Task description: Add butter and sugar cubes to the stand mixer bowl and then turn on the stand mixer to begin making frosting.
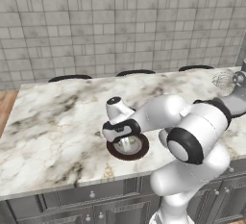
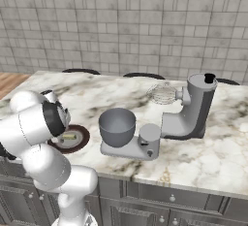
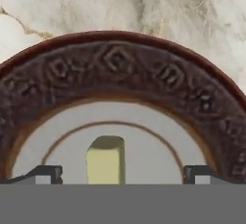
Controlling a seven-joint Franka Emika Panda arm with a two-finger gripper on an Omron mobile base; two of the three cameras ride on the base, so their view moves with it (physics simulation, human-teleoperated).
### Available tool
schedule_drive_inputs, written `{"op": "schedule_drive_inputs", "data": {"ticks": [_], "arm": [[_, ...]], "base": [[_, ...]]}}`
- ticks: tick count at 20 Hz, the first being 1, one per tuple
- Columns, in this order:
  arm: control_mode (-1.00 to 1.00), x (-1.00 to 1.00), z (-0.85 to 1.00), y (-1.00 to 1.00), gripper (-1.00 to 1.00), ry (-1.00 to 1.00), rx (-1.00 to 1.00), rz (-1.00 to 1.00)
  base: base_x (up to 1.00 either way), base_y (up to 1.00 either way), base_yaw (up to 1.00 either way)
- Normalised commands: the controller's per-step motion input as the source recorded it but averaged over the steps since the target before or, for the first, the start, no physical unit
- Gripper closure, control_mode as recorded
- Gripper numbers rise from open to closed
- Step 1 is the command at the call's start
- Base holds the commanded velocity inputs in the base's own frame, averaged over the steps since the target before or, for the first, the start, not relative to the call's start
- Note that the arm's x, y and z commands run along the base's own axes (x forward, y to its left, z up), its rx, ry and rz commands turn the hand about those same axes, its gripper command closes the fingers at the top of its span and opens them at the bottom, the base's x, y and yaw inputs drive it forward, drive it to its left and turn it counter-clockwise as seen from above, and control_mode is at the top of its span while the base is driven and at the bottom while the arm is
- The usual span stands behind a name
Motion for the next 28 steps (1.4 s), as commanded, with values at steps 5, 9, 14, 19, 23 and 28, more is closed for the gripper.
{"op": "schedule_drive_inputs", "data": {"ticks": [5,9,14,19,23,28], "arm": [[-1.00,0.22,-0.24,0.00,-1.00,0.00,0.00,0.00],[-1.00,0.01,-0.26,0.01,-1.00,0.00,0.00,0.00],[-1.00,-0.02,-0.17,0.02,1.00,-0.01,-0.01,0.00],[-1.00,-0.20,-0.02,0.00,1.00,-0.11,0.00,0.00],[-1.00,-0.40,0.00,0.00,1.00,-0.20,0.00,-0.01],[-1.00,-0.22,0.12,0.00,1.00,-0.07,0.00,-0.02]], "base": [[0.00,0.00,0.00],[0.00,0.00,0.00],[0.00,0.00,0.00],[0.00,0.00,0.00],[0.00,0.00,0.00],[0.00,0.00,0.00]]}}
